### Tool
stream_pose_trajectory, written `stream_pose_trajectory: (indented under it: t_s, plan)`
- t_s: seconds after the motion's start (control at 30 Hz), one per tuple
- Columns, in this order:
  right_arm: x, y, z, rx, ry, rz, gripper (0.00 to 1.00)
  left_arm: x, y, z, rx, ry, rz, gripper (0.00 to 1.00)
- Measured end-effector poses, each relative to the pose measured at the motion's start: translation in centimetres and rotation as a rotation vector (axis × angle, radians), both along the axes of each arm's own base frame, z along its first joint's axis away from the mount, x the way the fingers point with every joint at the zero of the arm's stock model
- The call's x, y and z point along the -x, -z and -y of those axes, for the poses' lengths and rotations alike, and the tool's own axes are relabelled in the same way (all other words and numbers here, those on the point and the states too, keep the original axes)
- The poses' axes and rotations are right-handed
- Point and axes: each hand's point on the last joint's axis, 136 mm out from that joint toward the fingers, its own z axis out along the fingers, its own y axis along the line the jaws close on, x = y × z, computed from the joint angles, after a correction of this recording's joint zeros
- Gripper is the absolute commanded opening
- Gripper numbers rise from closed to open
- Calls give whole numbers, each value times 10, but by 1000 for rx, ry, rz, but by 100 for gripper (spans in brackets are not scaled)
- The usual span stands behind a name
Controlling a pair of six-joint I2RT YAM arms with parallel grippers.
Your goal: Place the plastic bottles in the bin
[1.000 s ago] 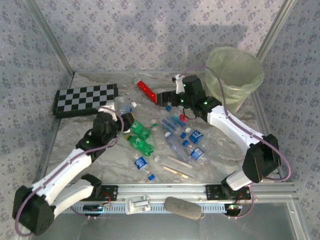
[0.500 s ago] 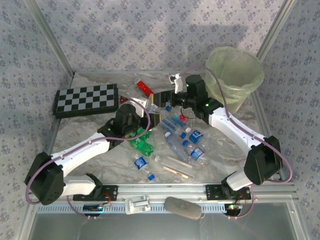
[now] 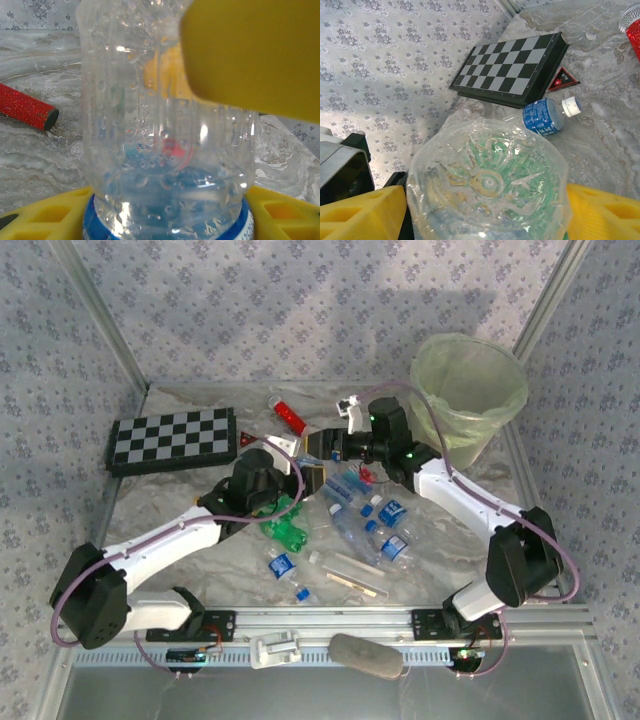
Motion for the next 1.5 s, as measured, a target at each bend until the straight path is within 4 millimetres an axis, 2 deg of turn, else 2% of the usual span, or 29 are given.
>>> stream_pose_trajectory:
  t_s: [0.2, 0.27, 0.37, 0.47, 0.63, 0.77, 0.93, 1.03, 1.2, 1.33, 1.5]
  plan:
    - [-2, 2, -5, -21, -13, -15, 72, -1, -1, -1, 6, -10, 0, 59]
    - [-2, 3, -6, -25, -16, -21, 64, -2, 0, -2, 2, -16, -3, 60]
    - [-3, 5, -7, -34, -21, -33, 57, -3, 2, -3, 1, -27, -10, 77]
    - [-7, 7, -7, -32, -23, -38, 55, -2, -1, -2, 7, -23, -1, 93]
    - [-19, 7, 5, -14, 10, -37, 54, -4, -7, -8, 9, -50, 23, 98]
    - [-39, -8, 33, 34, 90, 15, 55, -4, -18, -25, 22, -112, 57, 99]
    - [-58, -57, 80, 90, 227, 144, 54, -15, -18, -59, 33, -250, 60, 100]
    - [-63, -96, 112, 109, 320, 245, 54, -25, -6, -82, 36, -348, 15, 100]
    - [-68, -156, 165, 150, 479, 399, 53, -33, 27, -116, 57, -484, -91, 100]
    - [-71, -184, 200, 201, 588, 479, 52, -32, 45, -128, 63, -542, -157, 100]
    - [-78, -198, 245, 313, 755, 530, 50, -32, 46, -129, 88, -555, -179, 100]
